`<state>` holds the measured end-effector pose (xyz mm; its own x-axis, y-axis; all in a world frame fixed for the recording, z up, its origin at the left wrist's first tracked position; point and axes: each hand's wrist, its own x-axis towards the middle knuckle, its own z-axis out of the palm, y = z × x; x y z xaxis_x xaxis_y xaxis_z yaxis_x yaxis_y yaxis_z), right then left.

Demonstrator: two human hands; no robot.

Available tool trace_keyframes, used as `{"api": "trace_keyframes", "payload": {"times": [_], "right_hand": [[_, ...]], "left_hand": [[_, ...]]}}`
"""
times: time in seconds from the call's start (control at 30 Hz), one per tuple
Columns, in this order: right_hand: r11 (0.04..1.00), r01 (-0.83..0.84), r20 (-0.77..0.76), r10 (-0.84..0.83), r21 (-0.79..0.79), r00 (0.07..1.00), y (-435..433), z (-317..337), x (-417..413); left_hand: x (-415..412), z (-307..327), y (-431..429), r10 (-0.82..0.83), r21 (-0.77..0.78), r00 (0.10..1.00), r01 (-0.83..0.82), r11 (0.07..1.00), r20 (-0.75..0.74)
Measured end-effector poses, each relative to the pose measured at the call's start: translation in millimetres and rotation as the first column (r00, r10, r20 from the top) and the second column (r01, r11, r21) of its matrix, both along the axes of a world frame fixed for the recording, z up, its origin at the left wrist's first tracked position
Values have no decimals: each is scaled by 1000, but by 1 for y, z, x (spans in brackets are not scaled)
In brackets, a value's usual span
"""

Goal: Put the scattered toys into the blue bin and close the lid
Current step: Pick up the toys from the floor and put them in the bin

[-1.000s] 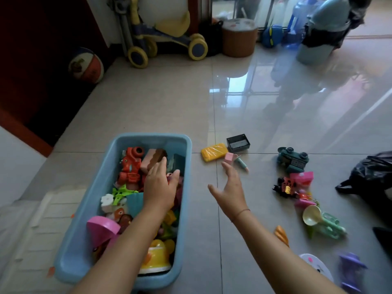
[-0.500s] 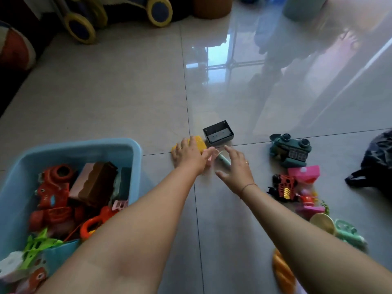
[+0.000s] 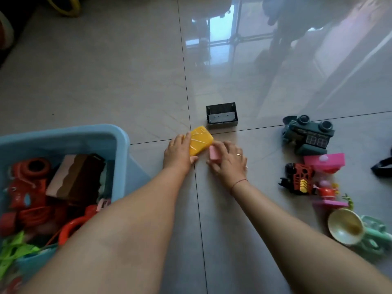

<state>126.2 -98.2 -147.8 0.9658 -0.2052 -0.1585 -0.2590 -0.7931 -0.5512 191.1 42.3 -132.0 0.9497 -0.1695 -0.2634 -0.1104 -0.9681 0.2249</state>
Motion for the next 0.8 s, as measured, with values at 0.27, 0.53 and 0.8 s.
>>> {"api": "trace_keyframes", "payload": {"times": [0.27,0.53,0.8], "right_hand": [[975,205,-64,-200,84,978,-15,14,-110],[878,378,-102,-364,293,926,24,69,-186],[800,-129,331,-91,587,939,156,226,-131]], "left_hand": [[-127,27,-12,208,70,963,-199,977,-172],[-235,132,6,246,-418,961,-277,865,-127],[-239,230,124,790,-621,515,-510,595,333]]}}
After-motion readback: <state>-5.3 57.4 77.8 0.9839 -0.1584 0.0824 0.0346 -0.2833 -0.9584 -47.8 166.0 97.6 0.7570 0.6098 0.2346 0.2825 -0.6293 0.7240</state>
